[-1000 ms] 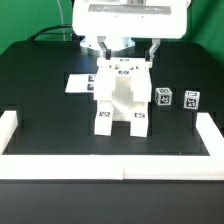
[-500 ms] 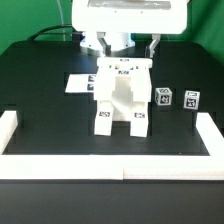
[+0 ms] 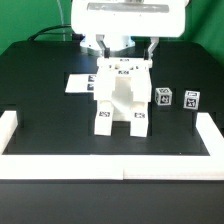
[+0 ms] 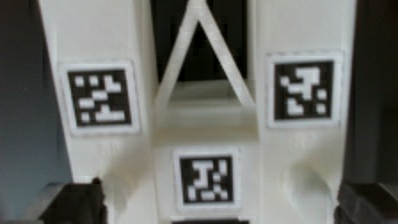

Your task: Assemble chair

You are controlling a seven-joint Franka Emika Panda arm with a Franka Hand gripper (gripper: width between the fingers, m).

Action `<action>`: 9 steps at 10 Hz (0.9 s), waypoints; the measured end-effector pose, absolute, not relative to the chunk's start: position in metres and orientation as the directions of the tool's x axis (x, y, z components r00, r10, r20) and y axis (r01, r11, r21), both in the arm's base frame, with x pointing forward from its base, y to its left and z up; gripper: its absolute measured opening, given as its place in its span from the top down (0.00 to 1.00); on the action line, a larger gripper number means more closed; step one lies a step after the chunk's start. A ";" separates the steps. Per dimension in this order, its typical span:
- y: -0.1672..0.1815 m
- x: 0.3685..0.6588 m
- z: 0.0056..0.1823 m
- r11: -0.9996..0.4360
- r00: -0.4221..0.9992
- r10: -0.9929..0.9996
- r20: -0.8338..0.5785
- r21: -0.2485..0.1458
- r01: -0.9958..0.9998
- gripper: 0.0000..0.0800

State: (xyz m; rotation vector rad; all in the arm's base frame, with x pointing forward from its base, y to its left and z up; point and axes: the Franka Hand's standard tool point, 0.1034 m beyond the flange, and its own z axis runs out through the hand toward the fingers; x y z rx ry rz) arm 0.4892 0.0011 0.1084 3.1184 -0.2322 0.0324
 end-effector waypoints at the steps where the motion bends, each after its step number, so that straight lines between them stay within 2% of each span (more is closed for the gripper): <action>1: -0.001 0.483 0.100 -0.989 0.989 -0.145 0.016 0.021 -0.145 0.19; 4: -0.004 0.486 0.097 -0.991 0.991 -0.129 0.027 0.029 -0.130 0.19; 9: -0.015 0.514 0.098 -0.993 0.993 -0.103 0.048 0.047 -0.106 0.19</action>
Offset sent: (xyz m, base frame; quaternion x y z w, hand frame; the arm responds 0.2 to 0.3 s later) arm 0.0039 -0.0063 -0.0064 -0.0007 0.0095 -0.0142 0.9999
